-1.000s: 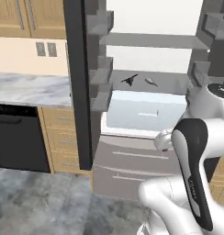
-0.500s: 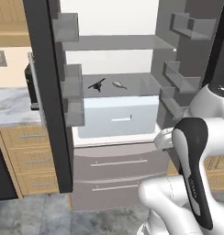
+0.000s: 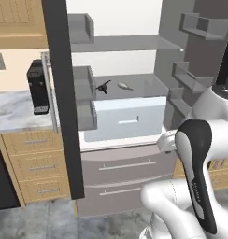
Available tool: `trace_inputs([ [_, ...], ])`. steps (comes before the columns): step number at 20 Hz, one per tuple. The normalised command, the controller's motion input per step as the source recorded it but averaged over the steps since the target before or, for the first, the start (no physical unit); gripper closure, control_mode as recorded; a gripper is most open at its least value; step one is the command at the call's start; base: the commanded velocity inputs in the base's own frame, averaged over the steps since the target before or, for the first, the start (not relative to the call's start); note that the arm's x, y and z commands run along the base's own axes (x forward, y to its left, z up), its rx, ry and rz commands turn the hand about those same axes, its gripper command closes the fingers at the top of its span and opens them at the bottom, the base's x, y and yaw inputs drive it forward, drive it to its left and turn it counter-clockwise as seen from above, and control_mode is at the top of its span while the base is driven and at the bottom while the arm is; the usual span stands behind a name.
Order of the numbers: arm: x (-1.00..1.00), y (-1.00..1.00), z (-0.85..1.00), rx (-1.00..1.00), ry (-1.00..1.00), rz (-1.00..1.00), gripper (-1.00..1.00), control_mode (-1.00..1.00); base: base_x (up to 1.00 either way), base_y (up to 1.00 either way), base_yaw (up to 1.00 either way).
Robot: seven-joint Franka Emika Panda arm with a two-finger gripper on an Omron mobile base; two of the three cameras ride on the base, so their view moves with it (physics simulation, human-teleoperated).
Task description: Gather the mushroom and bell pepper from the fridge and place them on a tray on the dining counter. Then gather the fishs from the fridge and place them on the other tray.
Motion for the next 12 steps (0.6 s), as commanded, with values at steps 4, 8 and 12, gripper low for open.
trace_inputs([
  [4,0.00,0.00,0.00,0.00,0.00,0.00,-1.00,1.00,0.45,0.26,0.00],
  [8,0.00,0.00,0.00,0.00,0.00,0.00,-1.00,1.00,0.65,0.03,-0.08],
  [12,0.00,0.00,0.00,0.00,0.00,0.00,-1.00,1.00,0.58,-0.02,-0.24],
])
